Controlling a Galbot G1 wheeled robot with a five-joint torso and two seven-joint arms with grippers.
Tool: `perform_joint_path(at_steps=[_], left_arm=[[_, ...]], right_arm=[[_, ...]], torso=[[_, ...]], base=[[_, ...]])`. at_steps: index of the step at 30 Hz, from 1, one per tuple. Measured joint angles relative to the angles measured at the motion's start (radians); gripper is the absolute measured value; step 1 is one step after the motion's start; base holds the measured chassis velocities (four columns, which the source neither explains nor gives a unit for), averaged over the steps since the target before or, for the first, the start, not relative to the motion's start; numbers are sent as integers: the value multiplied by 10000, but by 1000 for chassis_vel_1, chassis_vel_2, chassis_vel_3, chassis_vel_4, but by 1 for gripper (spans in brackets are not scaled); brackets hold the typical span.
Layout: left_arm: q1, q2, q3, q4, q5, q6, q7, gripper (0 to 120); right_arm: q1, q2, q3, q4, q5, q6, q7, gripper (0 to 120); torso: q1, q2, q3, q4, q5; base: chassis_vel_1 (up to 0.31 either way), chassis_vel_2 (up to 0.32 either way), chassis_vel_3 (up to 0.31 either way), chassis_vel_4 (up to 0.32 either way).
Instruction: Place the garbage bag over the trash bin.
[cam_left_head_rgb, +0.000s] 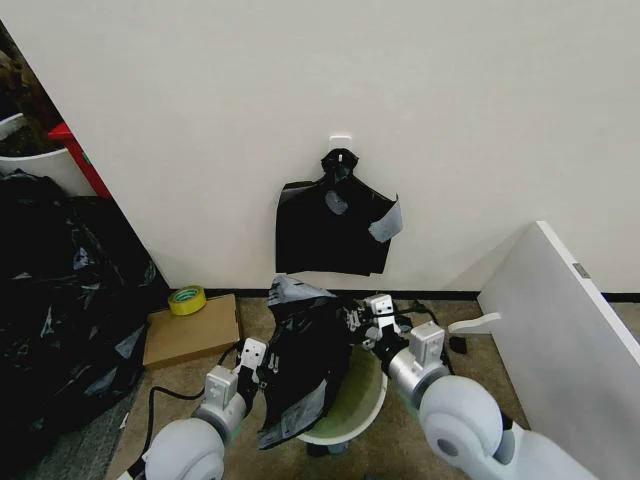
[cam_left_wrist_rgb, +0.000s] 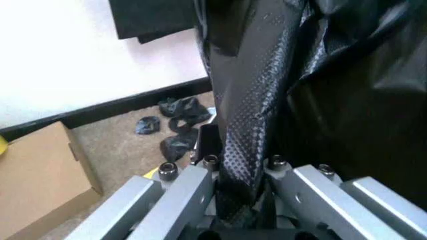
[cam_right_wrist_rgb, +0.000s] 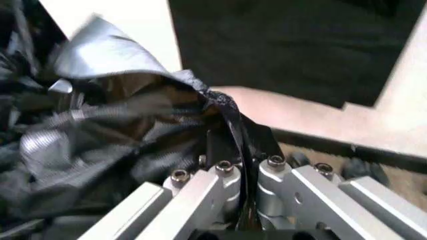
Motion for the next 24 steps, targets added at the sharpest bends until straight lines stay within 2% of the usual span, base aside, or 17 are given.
perform_joint_path(at_steps=[5, 13, 21, 24], left_arm=[[436, 13, -96, -73, 116, -450, 151, 2], [553, -151, -188, -34, -127, -784, -148, 2], [467, -248, -235, -257, -861, -1082, -159, 2], [676, -126, -336, -428, -1128, -1291, 175, 2]], right_arm=[[-93, -899, 488, -182, 809, -222, 57, 0], [-1345, -2135, 1952, 196, 1434, -476, -423, 0], [-1766, -2247, 2308, 105, 1766, -511, -750, 0], [-1926, -2296, 2473, -162, 1786, -305, -1279, 0]], torso=[[0, 0, 0, -1, -2], [0, 0, 0, -2, -2], [0, 0, 0, -2, 0], [0, 0, -1, -2, -1]], base=[[0, 0, 0, 0], [0, 0, 0, 0], [0, 0, 0, 0], [0, 0, 0, 0]])
